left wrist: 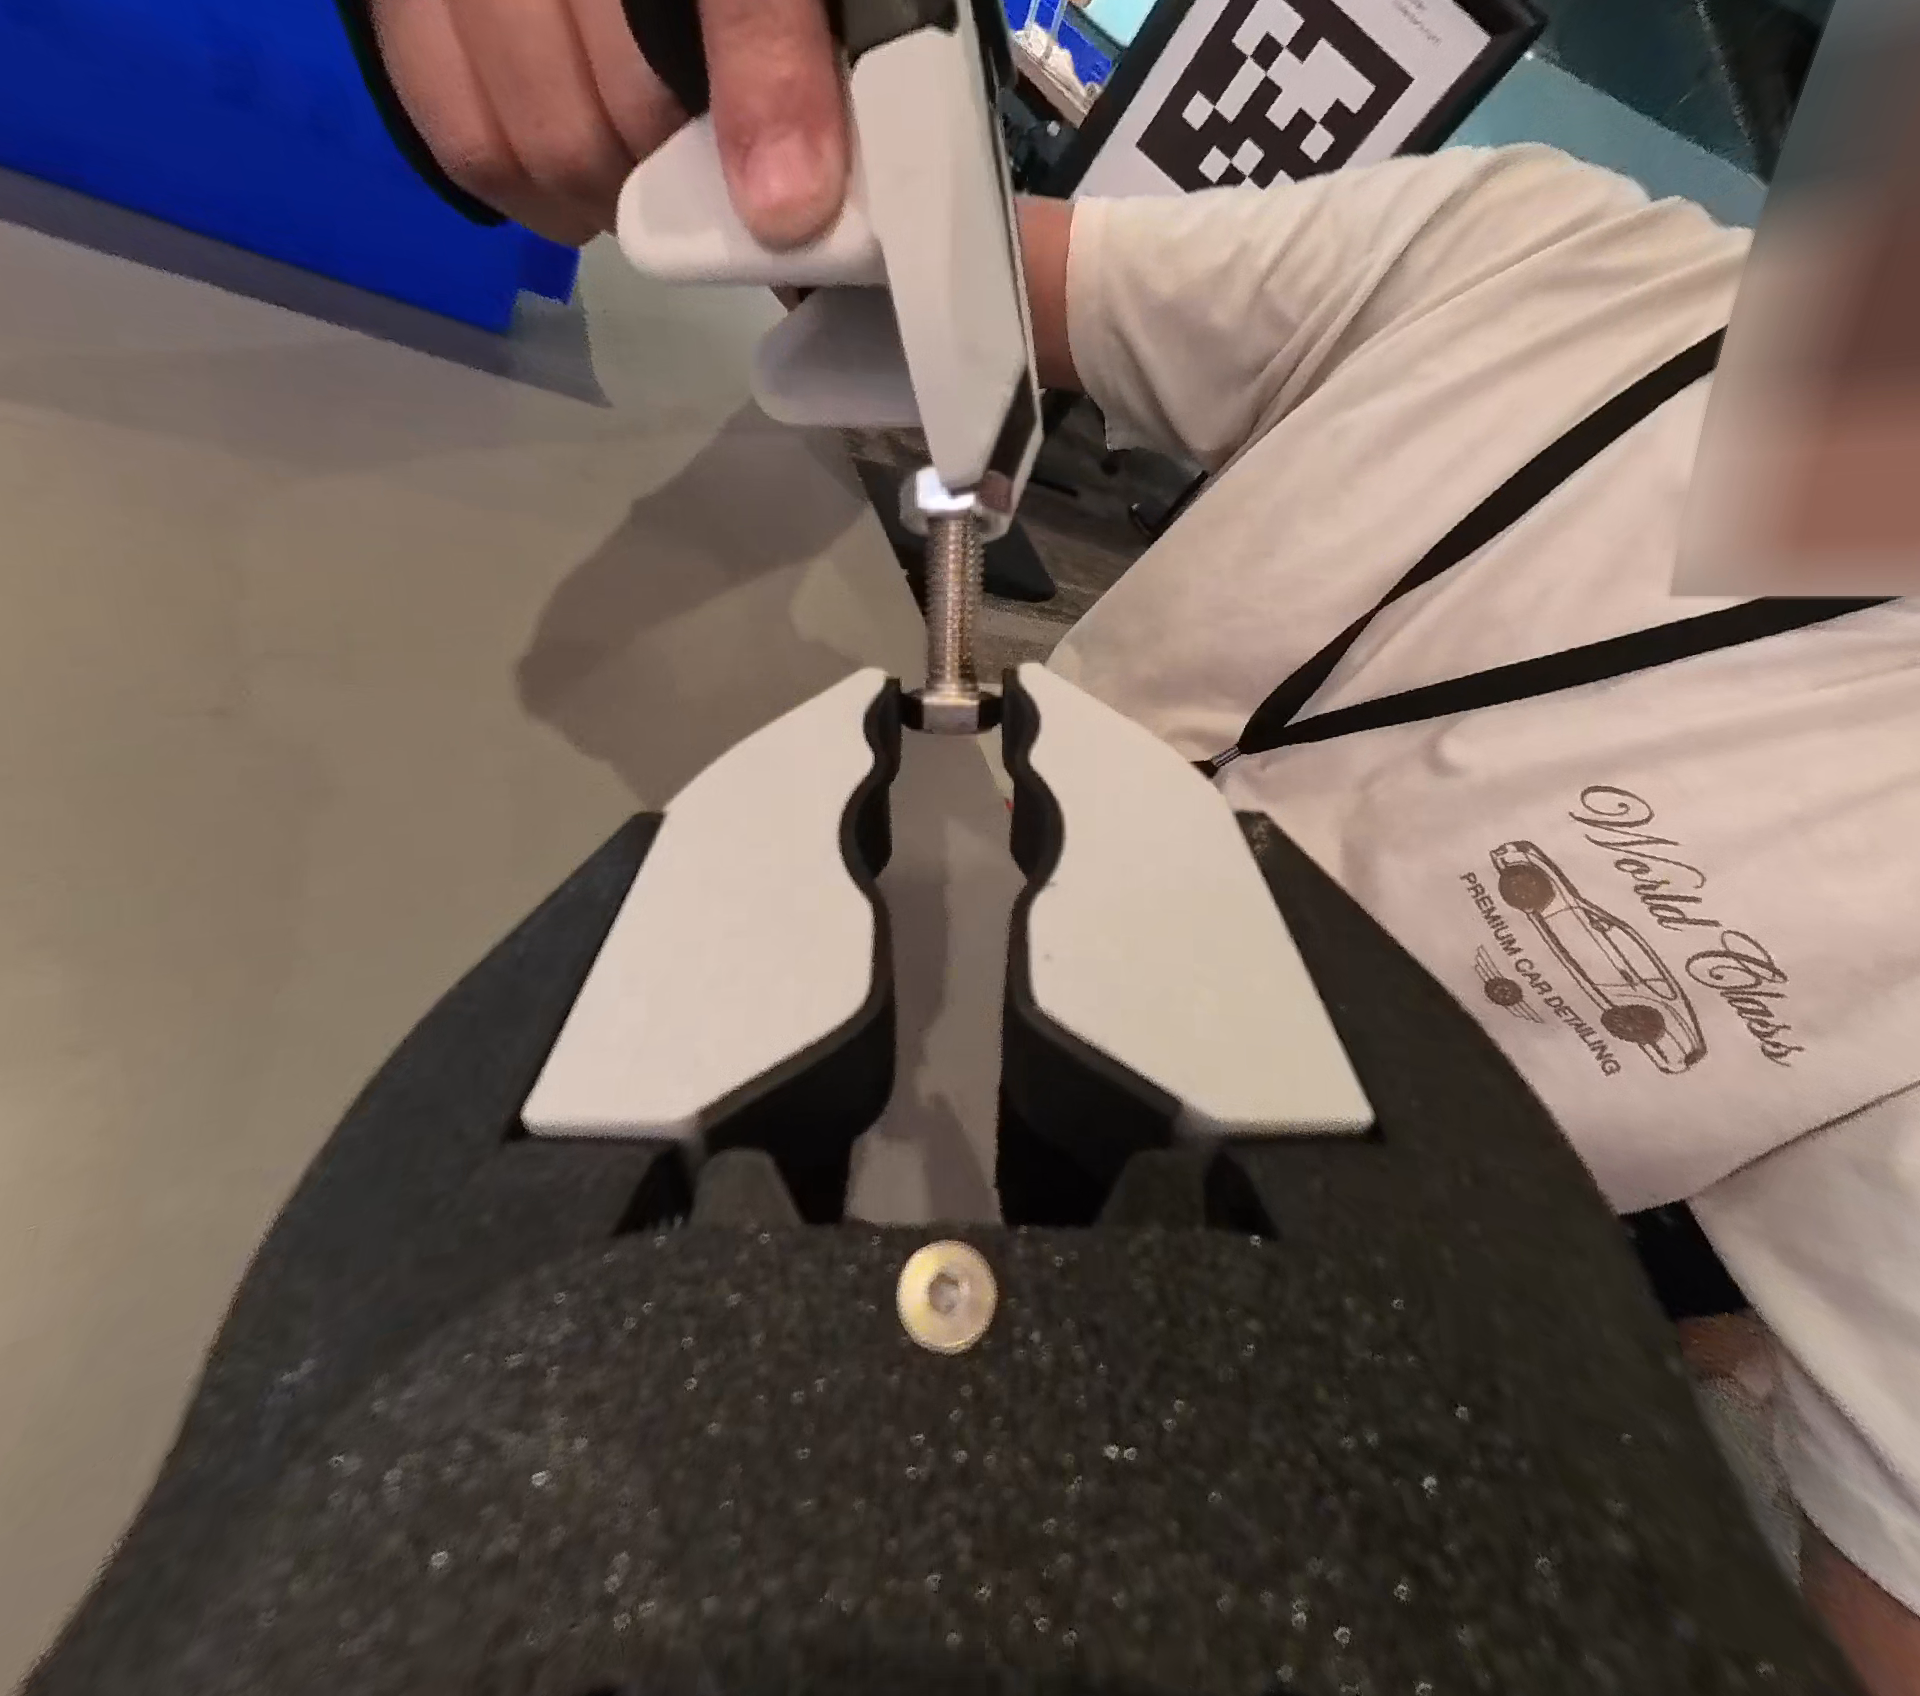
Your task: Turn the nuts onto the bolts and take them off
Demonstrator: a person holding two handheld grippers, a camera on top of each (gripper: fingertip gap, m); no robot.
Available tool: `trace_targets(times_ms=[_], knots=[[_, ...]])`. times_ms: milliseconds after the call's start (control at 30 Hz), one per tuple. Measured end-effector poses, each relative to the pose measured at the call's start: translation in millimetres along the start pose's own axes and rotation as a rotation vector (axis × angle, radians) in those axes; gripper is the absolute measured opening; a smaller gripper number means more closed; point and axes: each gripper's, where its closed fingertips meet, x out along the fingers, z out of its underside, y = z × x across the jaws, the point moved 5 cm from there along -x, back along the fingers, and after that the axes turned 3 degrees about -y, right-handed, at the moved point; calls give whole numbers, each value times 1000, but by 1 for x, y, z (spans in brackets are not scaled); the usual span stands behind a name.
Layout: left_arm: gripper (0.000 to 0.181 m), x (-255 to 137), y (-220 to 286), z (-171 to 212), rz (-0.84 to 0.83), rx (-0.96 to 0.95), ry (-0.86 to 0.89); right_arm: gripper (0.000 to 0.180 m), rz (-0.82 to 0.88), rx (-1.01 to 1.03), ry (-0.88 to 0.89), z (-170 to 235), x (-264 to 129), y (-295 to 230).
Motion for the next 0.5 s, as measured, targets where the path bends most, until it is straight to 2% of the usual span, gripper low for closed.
trace_targets(times_ms=[167,300,500], knots=[[18,3,-6,2,-25,4,-8,17,-58,37,-5,8,0,-2],[18,4,-14,3,-158,41,-53,17,-72,138,-57,20,1,-1],[18,4,-17,-4,-414,176,-64,17,-26,367,-21,29,-3,8]])
